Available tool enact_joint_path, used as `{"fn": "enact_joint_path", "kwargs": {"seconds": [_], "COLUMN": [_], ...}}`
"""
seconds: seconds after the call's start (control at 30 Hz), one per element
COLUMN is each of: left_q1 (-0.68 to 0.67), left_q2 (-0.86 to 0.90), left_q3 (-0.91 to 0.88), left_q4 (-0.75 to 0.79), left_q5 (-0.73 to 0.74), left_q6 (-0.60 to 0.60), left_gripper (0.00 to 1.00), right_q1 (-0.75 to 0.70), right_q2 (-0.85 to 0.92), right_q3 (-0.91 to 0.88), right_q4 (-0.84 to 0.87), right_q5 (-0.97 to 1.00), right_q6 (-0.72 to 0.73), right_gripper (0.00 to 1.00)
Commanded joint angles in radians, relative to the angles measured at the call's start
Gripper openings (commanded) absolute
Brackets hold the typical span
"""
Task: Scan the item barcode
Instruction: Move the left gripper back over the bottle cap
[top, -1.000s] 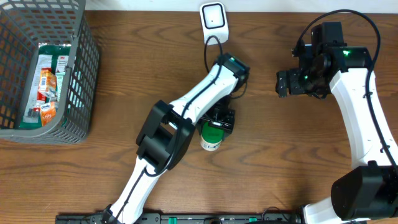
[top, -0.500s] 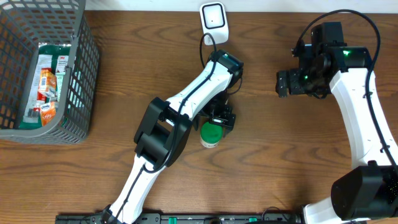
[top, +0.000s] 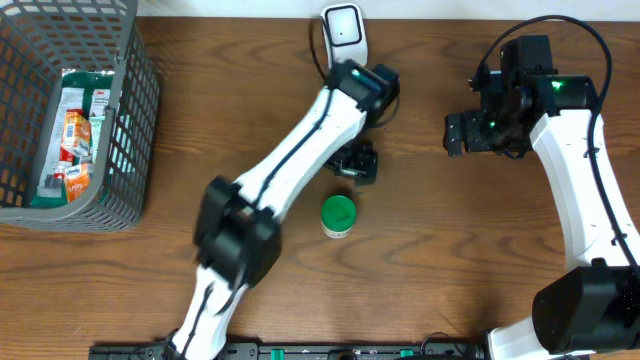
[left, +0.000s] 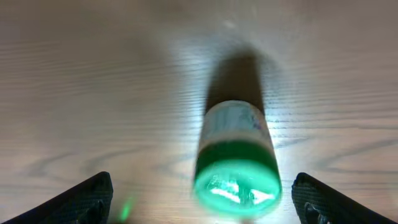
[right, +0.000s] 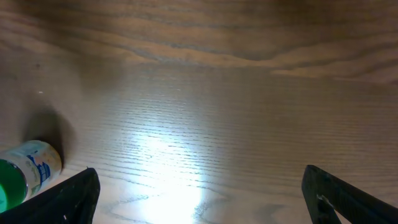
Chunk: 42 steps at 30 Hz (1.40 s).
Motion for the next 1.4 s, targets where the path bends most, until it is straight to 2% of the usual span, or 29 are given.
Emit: {"fn": "enact_joint_path", "kwargs": {"seconds": [0.0,0.13,0.27,0.5,0.67,0.93,1.3,1.37], "left_q1": [-0.030,-0.071,-0.150,-0.298,-0.337,-0.278,-0.116,-0.085], "left_q2": [-0.175,-0.221,-0.223,-0.223,-0.223,-0.282,-0.529,-0.565], "left_q3": [0.026,0.006,-0.029,-0.071,-0.079,-0.079,-0.082,-0.102], "left_q4": [-0.031,-0.069,-0.064,-0.060,-0.074,-0.081,0.113,0.156], "left_q5": [-0.182,-0.181,-0.208,-0.346,-0.361,-0.359,-0.348,-0.306], "left_q6": [-0.219,-0.358,-0.389,-0.442,-0.444,-0.328,-0.137,-0.083], "left_gripper": [0.93,0.93,0.93,0.93,0.93,0.96,0.97,0.97], "right_q1": [-0.019,-0.019,-0.019,-0.019,-0.019,-0.019,-0.019,-0.019], "right_q2": [0.002,0.002,0.002,0.002,0.002,0.002,0.002,0.002], "right_q3": [0.018,0.018,0.018,0.018,0.018,0.018,0.018,0.018], "right_q4": [0.000,0.001,0.000,0.000,0.000,0.000,0.000,0.001], "right_q5": [0.009,0.009,0.009,0.009,0.009,0.009,0.009,0.009], "right_q6": [-0.015,-0.015,-0.015,-0.015,-0.015,-0.015,-0.015,-0.015], "right_gripper": [0.99,0.99,0.99,0.99,0.99,0.99,0.99,0.99]}}
